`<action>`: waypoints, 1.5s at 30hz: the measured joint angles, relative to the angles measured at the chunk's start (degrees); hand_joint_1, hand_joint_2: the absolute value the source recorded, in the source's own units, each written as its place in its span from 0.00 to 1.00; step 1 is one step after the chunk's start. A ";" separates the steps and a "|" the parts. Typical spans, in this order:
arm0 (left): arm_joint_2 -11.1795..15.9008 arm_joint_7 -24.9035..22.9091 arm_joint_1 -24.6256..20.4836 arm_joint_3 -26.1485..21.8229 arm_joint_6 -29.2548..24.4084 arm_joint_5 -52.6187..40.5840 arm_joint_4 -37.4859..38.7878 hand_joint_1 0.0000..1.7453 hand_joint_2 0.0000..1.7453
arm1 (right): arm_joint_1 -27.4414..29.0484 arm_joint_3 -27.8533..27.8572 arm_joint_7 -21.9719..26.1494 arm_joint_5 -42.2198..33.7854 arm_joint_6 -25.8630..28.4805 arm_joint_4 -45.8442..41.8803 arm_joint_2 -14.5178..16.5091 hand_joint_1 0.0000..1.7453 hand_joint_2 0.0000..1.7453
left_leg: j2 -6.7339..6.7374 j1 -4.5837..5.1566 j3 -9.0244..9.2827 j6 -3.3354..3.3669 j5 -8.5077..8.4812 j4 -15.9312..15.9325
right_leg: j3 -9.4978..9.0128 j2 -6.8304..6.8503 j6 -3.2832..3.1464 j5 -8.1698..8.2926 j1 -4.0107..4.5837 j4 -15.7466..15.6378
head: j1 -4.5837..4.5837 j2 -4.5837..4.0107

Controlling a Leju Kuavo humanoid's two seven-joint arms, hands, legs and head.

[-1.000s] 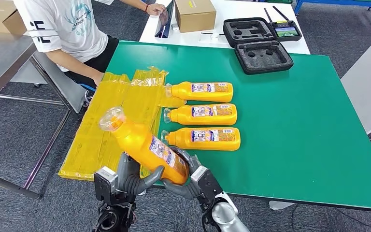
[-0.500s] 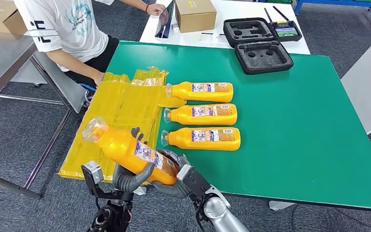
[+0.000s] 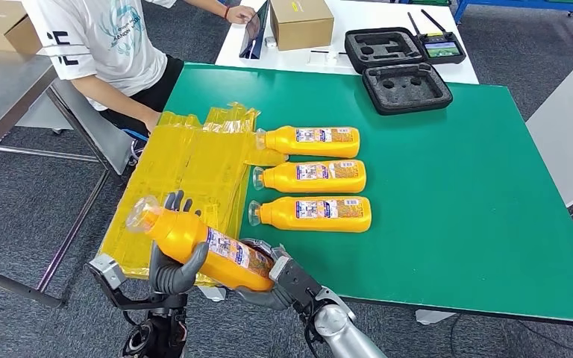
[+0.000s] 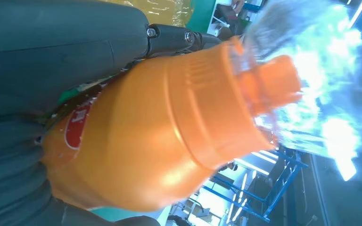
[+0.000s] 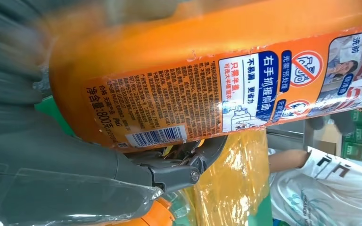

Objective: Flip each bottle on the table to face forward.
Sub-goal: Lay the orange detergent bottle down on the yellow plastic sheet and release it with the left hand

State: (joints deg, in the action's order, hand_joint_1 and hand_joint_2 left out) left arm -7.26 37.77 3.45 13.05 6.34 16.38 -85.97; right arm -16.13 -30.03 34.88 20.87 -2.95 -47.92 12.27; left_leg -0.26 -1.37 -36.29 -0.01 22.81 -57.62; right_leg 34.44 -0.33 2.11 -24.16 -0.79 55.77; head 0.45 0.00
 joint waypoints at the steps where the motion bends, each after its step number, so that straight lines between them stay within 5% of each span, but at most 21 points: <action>1: 0.00 0.00 0.09 -0.11 -0.01 -0.01 -0.17 0.56 1.00 | -0.03 -0.01 0.00 0.00 0.00 0.17 0.01 1.00 1.00 | 0.00 0.00 0.00 0.00 0.00 0.00 | 0.00 0.00 0.00 0.00 0.00 0.00 | 0.00 0.00; 3: 0.00 0.00 0.26 -0.30 -0.01 -0.04 -0.43 0.97 1.00 | -0.04 -0.01 0.00 0.00 0.00 0.45 0.01 1.00 1.00 | 0.00 0.00 0.00 0.00 0.00 0.00 | 0.00 0.00 0.00 0.00 0.00 0.00 | -0.01 0.00; 4: -0.01 0.00 0.36 -0.38 -0.01 -0.13 -0.52 1.00 1.00 | -0.04 -0.02 0.01 0.00 0.00 0.58 0.01 1.00 1.00 | 0.00 0.00 0.00 0.00 0.00 0.00 | 0.00 0.00 0.00 0.00 0.00 0.00 | 0.00 0.00; 20: -0.09 -0.81 1.37 0.61 -1.71 -6.35 -1.11 1.00 1.00 | 0.83 -0.07 0.01 -0.86 0.17 0.77 -0.08 1.00 1.00 | 0.00 0.00 0.00 0.00 0.00 0.00 | 0.00 0.00 0.00 0.00 0.00 0.00 | -0.01 0.00; 21: -0.07 -1.06 1.25 0.84 -2.04 -7.18 -1.11 1.00 1.00 | 0.92 -0.07 -0.02 -1.04 0.20 0.73 -0.13 0.96 1.00 | 0.00 0.00 0.00 0.00 0.00 0.00 | 0.00 0.00 0.00 0.00 0.00 0.00 | -0.01 0.00; 23: 0.00 -1.53 0.94 1.22 -2.54 -8.39 -1.09 1.00 1.00 | 1.03 -0.06 -0.06 -1.37 0.30 0.65 -0.21 0.48 1.00 | 0.00 0.00 0.00 0.00 0.00 0.00 | 0.00 0.01 0.00 0.00 -0.01 0.00 | 0.00 0.00; 25: 0.09 -2.00 0.53 1.56 -2.71 -9.04 -1.01 1.00 1.00 | 1.20 -0.02 -0.05 -1.59 0.84 0.29 -0.24 0.02 0.50 | -0.01 0.00 -0.01 0.00 0.00 0.00 | 0.00 0.01 0.00 0.00 0.00 0.00 | 0.00 0.00; 27: 0.16 -2.44 0.27 1.85 -2.84 -9.31 -0.91 1.00 1.00 | 1.53 0.04 0.01 -1.57 2.63 -0.60 -0.20 0.00 0.00 | -0.01 0.00 -0.01 0.00 0.00 0.00 | 0.00 0.00 0.00 0.00 0.00 0.00 | 0.00 0.00; 35: 0.25 -3.26 1.22 2.13 -4.33 -8.57 -0.92 1.00 1.00 | 2.48 0.35 1.72 -4.10 8.87 -5.97 0.07 0.00 0.00 | 0.00 0.00 -0.01 0.00 0.01 0.00 | 0.05 -0.01 0.00 0.00 0.00 0.00 | -0.01 0.00; 45: 3.13 -1.90 -2.13 -3.17 -11.88 -12.64 -5.13 1.00 1.00 | 5.45 1.64 4.99 -13.26 5.94 -15.46 -0.72 0.00 0.00 | 0.00 -0.04 0.00 -0.01 -0.01 0.00 | 0.06 -0.01 -0.01 0.01 0.03 0.01 | 0.00 0.00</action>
State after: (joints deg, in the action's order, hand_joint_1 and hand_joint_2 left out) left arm -4.12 35.87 1.32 9.88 -5.53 3.73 -91.10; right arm -10.69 -28.39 39.87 7.62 2.99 -63.38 11.55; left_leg -0.26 -1.41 -36.29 -0.02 22.80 -57.62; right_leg 34.49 -0.33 2.11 -24.15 -0.76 55.78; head 0.45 0.00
